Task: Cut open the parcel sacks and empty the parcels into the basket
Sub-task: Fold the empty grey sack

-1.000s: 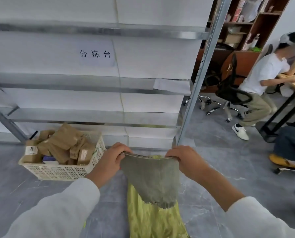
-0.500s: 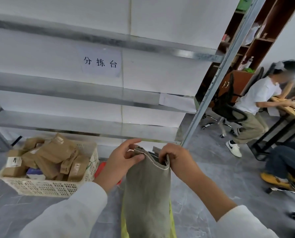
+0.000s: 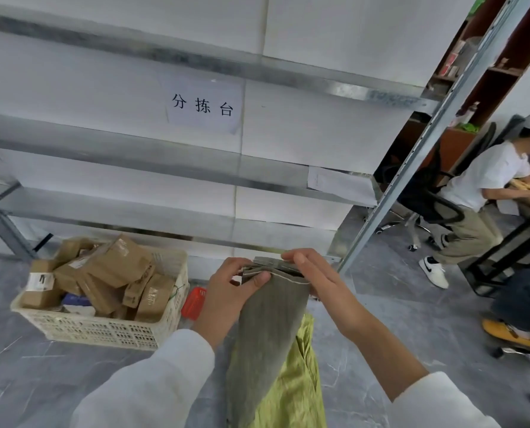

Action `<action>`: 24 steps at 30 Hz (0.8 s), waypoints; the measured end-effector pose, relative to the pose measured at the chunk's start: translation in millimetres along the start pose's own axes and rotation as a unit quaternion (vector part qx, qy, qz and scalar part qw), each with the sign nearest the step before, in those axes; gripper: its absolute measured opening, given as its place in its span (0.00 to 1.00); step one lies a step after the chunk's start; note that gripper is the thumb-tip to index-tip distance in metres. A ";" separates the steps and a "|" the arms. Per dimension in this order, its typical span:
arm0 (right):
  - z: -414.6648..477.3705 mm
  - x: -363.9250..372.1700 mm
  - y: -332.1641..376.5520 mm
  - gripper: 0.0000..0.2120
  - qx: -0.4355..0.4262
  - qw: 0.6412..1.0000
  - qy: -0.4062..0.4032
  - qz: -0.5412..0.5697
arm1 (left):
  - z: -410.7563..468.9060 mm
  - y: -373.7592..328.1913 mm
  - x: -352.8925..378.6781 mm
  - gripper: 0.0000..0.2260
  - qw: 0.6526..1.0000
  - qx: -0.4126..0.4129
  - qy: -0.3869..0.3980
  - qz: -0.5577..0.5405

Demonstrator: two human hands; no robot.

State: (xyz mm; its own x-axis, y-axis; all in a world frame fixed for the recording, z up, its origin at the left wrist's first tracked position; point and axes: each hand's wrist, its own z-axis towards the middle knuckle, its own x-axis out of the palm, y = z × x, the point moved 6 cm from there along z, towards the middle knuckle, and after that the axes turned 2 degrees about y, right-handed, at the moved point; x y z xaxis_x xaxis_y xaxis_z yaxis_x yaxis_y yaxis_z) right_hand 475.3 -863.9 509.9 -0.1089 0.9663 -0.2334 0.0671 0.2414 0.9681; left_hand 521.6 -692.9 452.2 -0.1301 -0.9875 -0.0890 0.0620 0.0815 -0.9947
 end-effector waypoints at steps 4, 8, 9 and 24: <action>14.7 15.6 -1.5 0.16 -0.017 0.990 -0.044 -0.133 | 4.6 0.4 -8.8 0.09 0.999 -0.022 0.008 -0.044; 30.6 8.5 -4.6 0.06 0.018 0.986 -0.096 -0.134 | 14.1 -7.2 -20.6 0.05 1.000 0.000 0.004 -0.004; 33.9 7.2 -6.2 0.05 0.021 0.986 -0.095 -0.137 | 16.4 -6.3 -21.8 0.06 1.000 -0.004 0.011 0.013; 38.4 14.4 -25.3 0.04 0.125 0.987 -0.030 0.093 | -0.3 -37.4 24.8 0.30 0.738 0.277 0.114 0.604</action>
State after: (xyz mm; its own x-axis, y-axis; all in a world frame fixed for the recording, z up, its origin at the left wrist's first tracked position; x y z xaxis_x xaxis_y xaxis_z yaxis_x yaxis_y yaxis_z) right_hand 510.1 -852.6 478.5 -0.0137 0.9978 -0.0653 0.3235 0.0662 0.9439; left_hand 515.8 -720.5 487.2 0.1925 -0.1855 -0.9636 0.6557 0.7549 -0.0143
